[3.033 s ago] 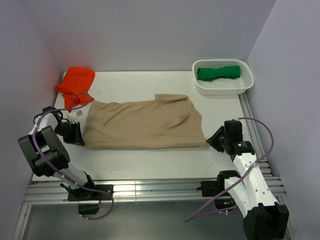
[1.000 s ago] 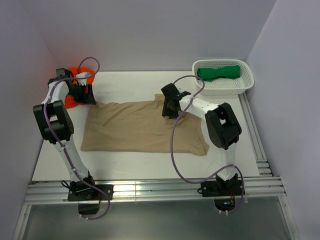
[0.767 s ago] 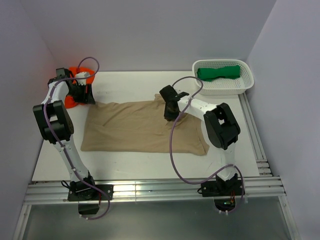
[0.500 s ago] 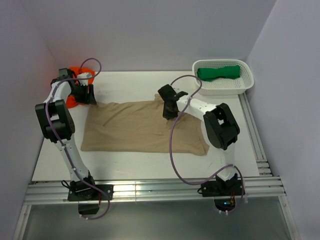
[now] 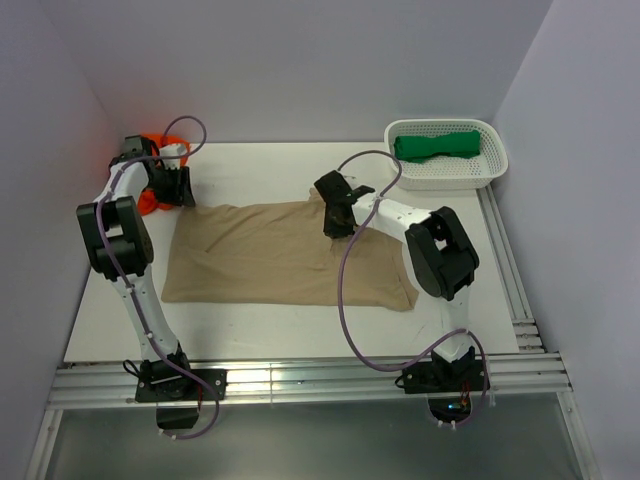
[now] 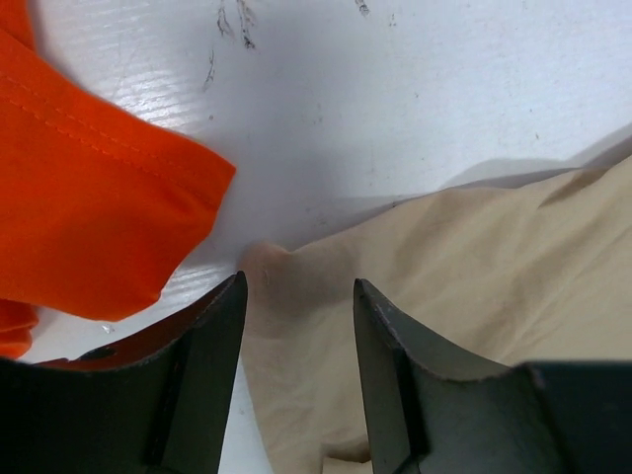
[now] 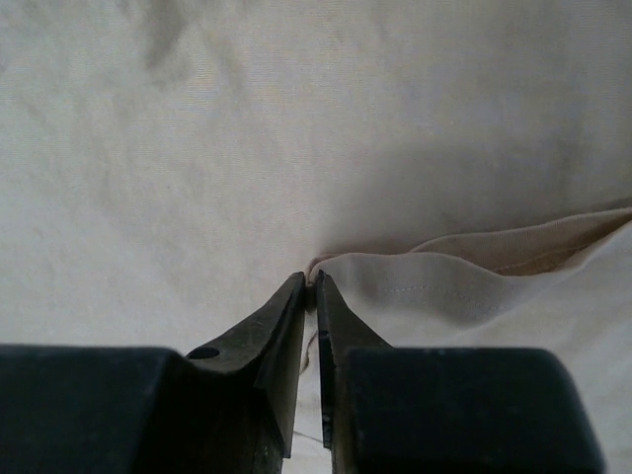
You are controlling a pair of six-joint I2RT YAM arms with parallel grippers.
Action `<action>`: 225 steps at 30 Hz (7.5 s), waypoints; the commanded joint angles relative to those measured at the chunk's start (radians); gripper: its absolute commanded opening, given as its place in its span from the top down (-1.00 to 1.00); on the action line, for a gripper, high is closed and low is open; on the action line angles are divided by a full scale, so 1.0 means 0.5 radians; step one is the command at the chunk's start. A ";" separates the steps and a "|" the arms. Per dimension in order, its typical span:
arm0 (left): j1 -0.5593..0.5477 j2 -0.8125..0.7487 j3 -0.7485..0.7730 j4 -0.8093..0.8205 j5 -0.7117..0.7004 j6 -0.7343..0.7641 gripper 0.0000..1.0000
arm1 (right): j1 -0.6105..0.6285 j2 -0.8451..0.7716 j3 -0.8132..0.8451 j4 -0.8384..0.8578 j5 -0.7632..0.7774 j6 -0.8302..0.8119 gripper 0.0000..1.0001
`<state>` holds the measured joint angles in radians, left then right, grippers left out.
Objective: Roll the t-shirts
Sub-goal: Fold the tshirt
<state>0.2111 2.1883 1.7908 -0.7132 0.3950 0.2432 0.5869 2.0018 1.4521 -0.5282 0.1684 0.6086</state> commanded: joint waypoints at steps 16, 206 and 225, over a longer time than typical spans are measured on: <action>-0.066 0.081 0.131 0.027 0.042 -0.063 0.55 | 0.010 -0.123 0.059 0.050 0.102 -0.039 0.41; 0.016 -0.894 -0.974 -0.144 -0.207 0.305 0.50 | -0.401 -1.113 -0.876 0.157 0.099 0.108 1.00; 0.160 -1.033 -1.066 -0.169 -0.229 0.327 0.99 | -0.321 -1.491 -1.419 0.145 0.154 0.301 1.00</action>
<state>0.2714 1.7100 1.2484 -0.7876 0.2813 0.3828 0.4232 1.2690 0.7509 -0.4580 0.2096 0.7345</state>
